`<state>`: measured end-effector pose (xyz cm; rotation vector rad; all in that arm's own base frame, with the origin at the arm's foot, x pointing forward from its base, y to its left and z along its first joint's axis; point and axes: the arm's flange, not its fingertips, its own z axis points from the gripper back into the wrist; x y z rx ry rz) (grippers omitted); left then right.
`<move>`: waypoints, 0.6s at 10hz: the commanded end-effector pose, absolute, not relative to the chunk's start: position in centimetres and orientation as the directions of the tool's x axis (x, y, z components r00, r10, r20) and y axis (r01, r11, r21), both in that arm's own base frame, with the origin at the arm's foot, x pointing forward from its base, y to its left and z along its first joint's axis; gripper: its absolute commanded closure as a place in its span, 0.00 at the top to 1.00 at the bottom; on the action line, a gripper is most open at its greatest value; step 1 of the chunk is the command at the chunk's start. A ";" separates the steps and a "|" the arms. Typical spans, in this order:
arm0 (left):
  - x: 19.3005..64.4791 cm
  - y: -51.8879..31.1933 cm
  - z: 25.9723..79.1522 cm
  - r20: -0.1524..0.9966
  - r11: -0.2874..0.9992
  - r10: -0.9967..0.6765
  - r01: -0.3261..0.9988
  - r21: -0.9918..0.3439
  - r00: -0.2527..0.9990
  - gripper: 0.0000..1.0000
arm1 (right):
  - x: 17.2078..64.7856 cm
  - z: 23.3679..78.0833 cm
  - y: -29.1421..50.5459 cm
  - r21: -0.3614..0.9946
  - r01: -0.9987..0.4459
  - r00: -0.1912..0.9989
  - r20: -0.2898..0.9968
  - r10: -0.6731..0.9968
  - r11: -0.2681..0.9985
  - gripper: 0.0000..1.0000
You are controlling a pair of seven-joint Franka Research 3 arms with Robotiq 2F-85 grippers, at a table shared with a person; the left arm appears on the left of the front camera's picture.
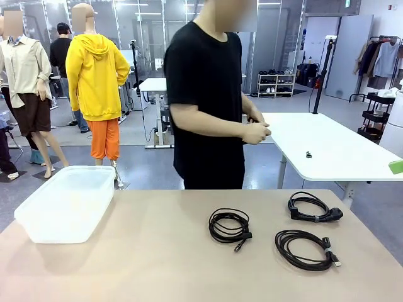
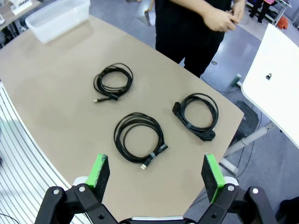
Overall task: Organize and store the cables.
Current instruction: Place the Power Cable into the Organizing box.
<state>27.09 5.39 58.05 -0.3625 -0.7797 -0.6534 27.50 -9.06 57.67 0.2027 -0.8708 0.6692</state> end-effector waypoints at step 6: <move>27.1 5.3 58.1 0.744 0.747 -0.407 0.662 -0.064 0.531 1.00 | 39.7 54.8 -6.2 -0.263 -0.822 0.427 0.303 0.852 0.505 1.00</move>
